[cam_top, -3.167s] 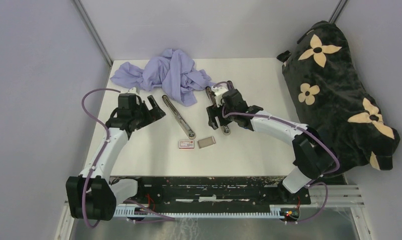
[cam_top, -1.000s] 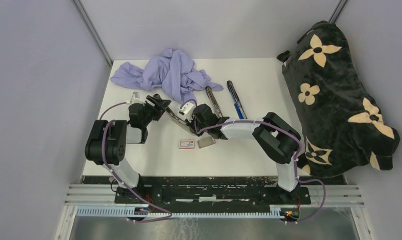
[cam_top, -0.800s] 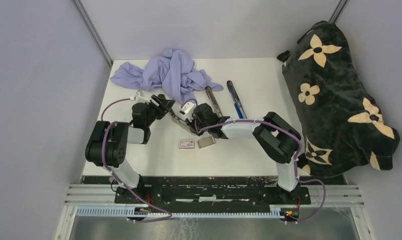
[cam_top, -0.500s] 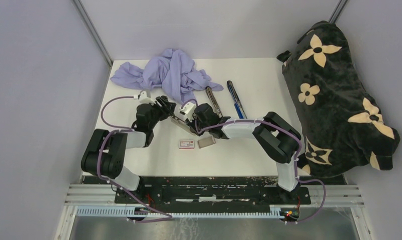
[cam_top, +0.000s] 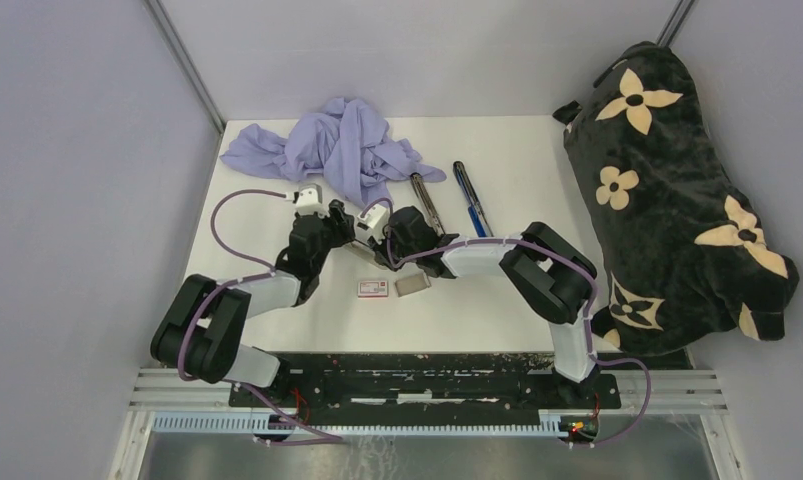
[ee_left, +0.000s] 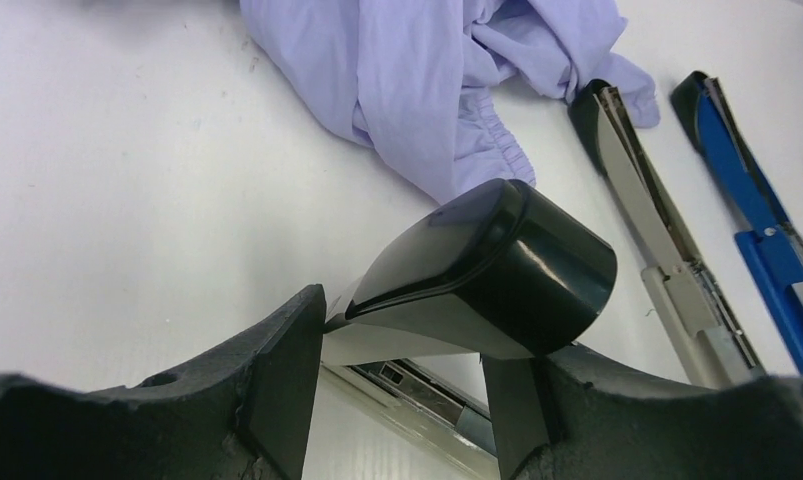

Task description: Load the staples into the stapler

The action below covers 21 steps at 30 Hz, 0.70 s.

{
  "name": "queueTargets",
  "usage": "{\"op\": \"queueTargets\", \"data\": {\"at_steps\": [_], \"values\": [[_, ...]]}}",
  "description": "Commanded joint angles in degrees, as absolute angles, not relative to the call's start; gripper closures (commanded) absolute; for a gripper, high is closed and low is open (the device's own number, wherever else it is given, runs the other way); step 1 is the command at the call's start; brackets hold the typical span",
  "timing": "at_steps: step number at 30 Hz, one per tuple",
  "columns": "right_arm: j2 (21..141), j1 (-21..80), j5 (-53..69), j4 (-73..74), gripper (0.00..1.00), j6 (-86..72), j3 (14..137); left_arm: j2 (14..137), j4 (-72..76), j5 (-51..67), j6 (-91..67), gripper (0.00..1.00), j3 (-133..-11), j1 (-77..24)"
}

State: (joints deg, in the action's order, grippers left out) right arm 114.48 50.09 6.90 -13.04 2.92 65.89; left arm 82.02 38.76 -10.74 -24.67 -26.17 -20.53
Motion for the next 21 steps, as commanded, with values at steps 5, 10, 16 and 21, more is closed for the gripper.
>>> {"op": "queueTargets", "data": {"at_steps": [5, 10, 16, 21], "values": [[117.19, 50.27, 9.31, -18.19, 0.99, 3.92, 68.11, 80.45, 38.63, -16.76, -20.62, 0.37, -26.25, -24.73], [117.83, 50.27, 9.74, -18.69, 0.99, 3.88, 68.88, 81.06, 38.58, -19.27, -19.41, 0.36, -26.85, -26.33], [119.07, 50.36, 11.03, -19.86, 0.99, 3.24, 70.12, 81.64, 37.94, -22.25, -17.70, 0.34, -27.41, -28.90], [120.46, 50.32, 11.71, -21.54, 0.99, 2.08, 70.84, 82.99, 37.64, -24.66, -16.82, 0.33, -27.49, -30.55]]}}
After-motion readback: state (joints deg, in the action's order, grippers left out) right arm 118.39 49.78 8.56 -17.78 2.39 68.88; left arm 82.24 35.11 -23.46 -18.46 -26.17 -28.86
